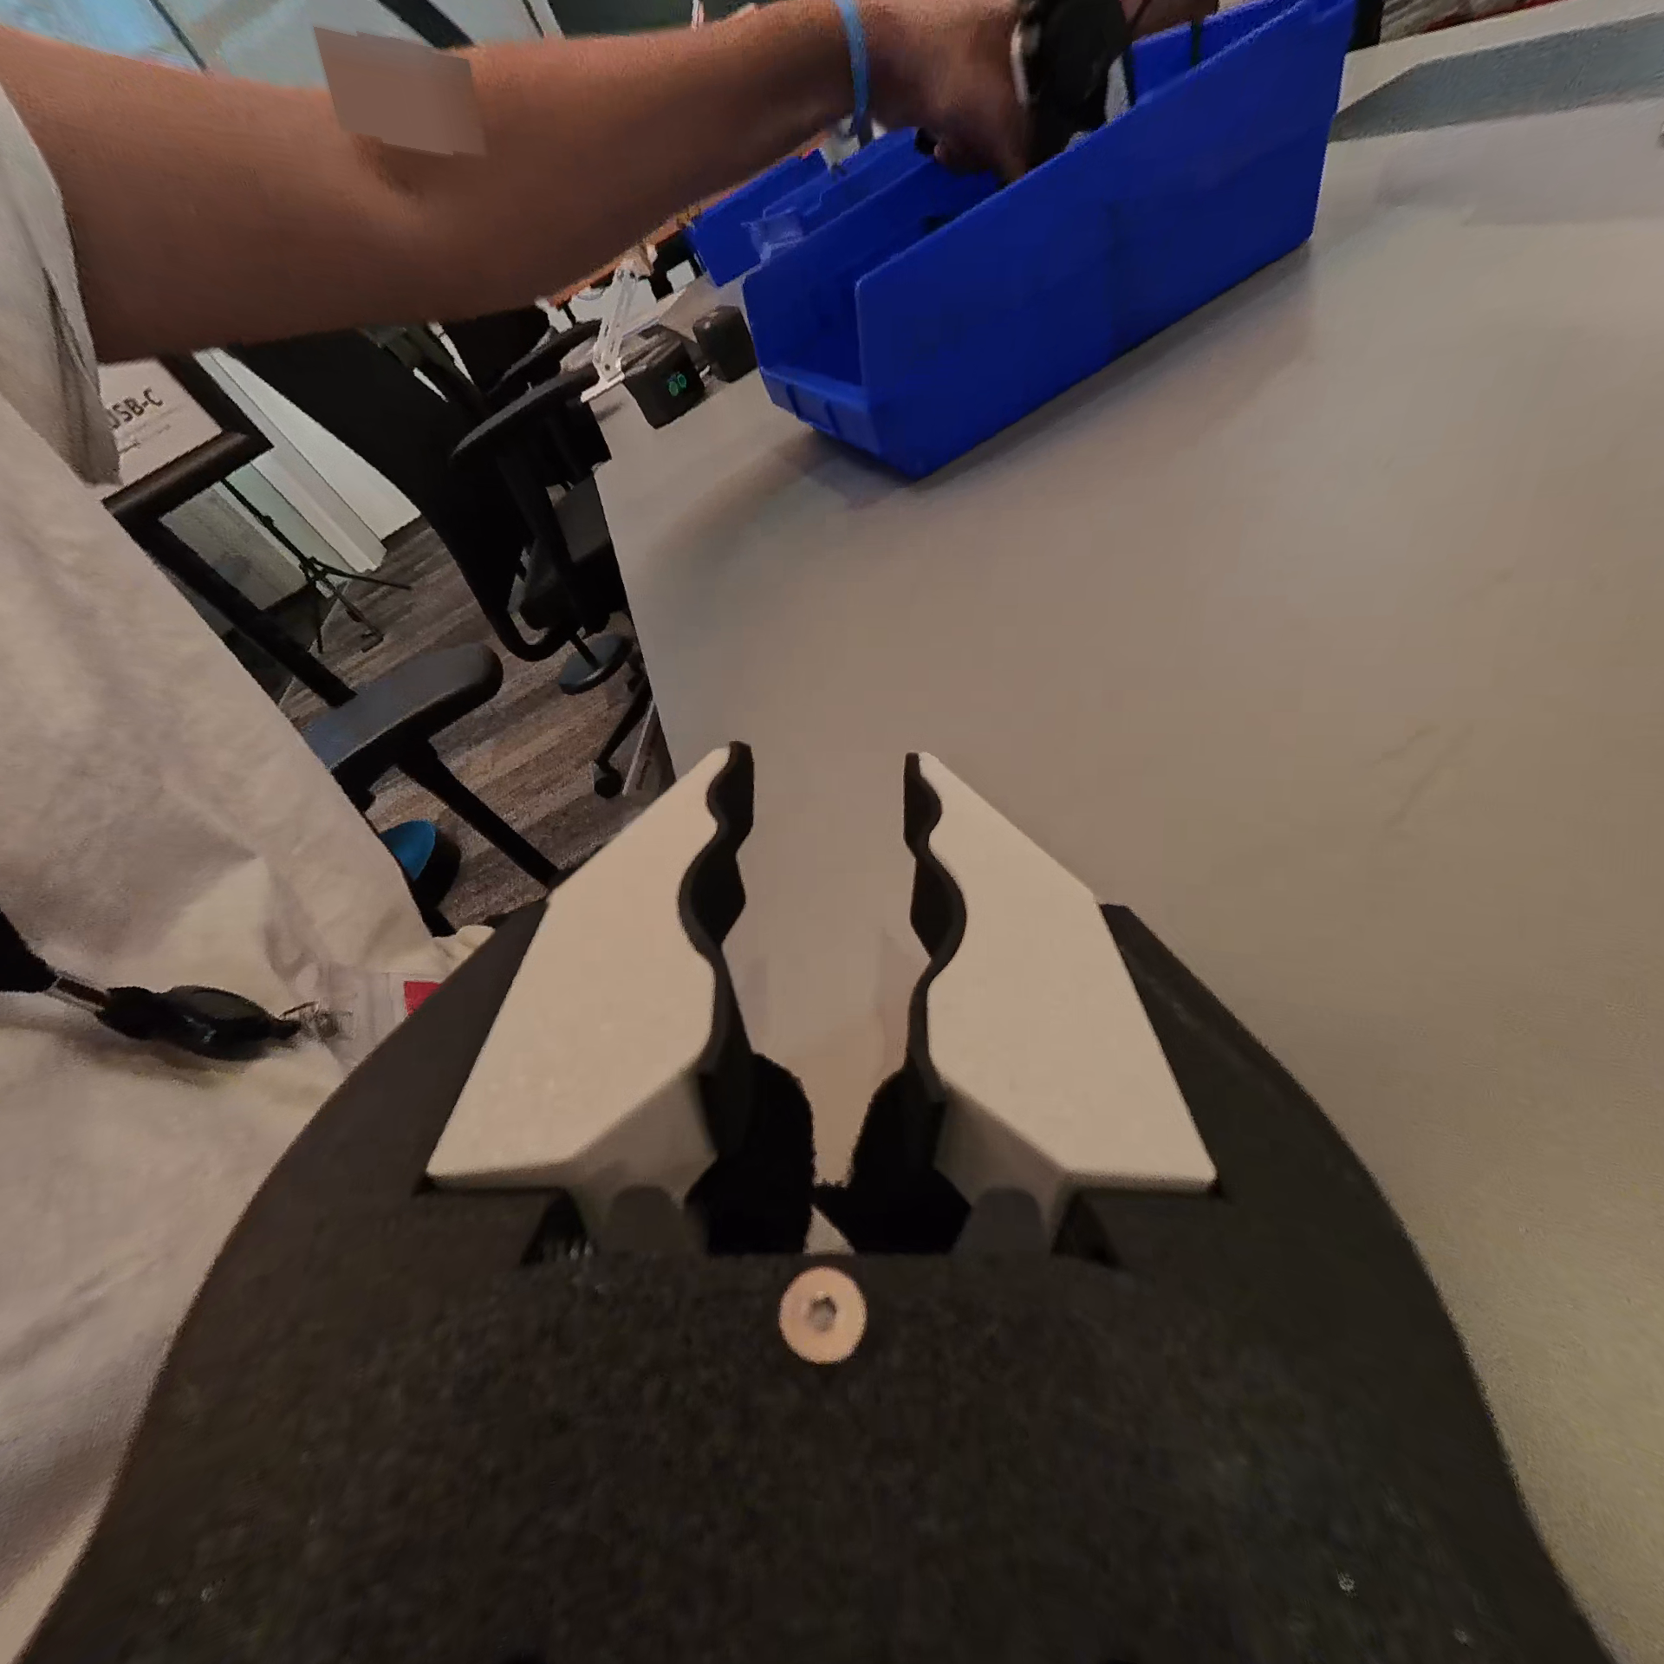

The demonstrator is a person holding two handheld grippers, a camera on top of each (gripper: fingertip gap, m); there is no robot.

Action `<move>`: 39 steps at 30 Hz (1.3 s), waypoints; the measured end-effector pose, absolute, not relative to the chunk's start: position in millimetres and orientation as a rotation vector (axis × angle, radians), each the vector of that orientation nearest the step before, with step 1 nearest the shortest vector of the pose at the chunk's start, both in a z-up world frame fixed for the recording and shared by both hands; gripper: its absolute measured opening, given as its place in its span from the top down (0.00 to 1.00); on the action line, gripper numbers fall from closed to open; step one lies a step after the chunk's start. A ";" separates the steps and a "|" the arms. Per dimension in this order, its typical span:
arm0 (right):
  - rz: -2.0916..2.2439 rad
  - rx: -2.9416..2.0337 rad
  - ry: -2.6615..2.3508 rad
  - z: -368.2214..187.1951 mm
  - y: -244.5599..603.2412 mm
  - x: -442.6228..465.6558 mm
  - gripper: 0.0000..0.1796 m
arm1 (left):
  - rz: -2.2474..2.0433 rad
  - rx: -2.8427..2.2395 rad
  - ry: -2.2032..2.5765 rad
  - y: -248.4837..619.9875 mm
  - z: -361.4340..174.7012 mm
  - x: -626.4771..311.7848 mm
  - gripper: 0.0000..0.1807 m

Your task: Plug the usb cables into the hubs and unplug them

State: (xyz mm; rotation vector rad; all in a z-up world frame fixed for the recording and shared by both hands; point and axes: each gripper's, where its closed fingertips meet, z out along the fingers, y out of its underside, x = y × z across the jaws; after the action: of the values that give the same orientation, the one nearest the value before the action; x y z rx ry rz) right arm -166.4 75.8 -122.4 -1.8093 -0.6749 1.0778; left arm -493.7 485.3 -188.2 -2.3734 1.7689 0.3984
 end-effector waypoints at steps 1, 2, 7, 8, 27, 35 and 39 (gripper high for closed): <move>1.073 -1.801 -0.662 -120.5 77.2 -165.7 0.82 | 0.435 -2.319 1.745 486.5 -180.7 -491.7 0.87; 1.066 -1.796 -0.649 -119.1 78.5 -164.8 0.82 | 0.464 -2.261 1.703 487.7 -169.1 -488.2 0.88; 0.916 -1.812 -0.655 -121.4 87.5 -155.8 0.80 | 0.863 -1.785 1.501 473.0 -53.0 -473.6 0.88; 0.852 -1.816 -0.675 -121.2 91.7 -153.0 0.79 | 0.950 -1.661 1.470 461.1 -24.4 -466.1 0.88; 0.469 -1.438 -0.953 13.3 149.4 -203.8 0.95 | 1.046 -0.432 1.564 165.3 31.4 -215.5 0.88; 0.623 -1.476 -0.888 -13.8 147.6 -155.5 0.95 | 0.061 -1.076 1.575 118.8 -28.0 -214.3 0.88; 0.964 -1.342 -0.932 -6.1 119.4 -166.2 0.96 | -0.872 -1.474 1.235 117.0 -27.8 -210.2 0.80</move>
State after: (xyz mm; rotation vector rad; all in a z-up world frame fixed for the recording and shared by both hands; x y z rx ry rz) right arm -166.2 119.4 -6.1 -1.3423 -0.9319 0.9636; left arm -210.2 117.0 -27.8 -1.4742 1.2349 -0.8719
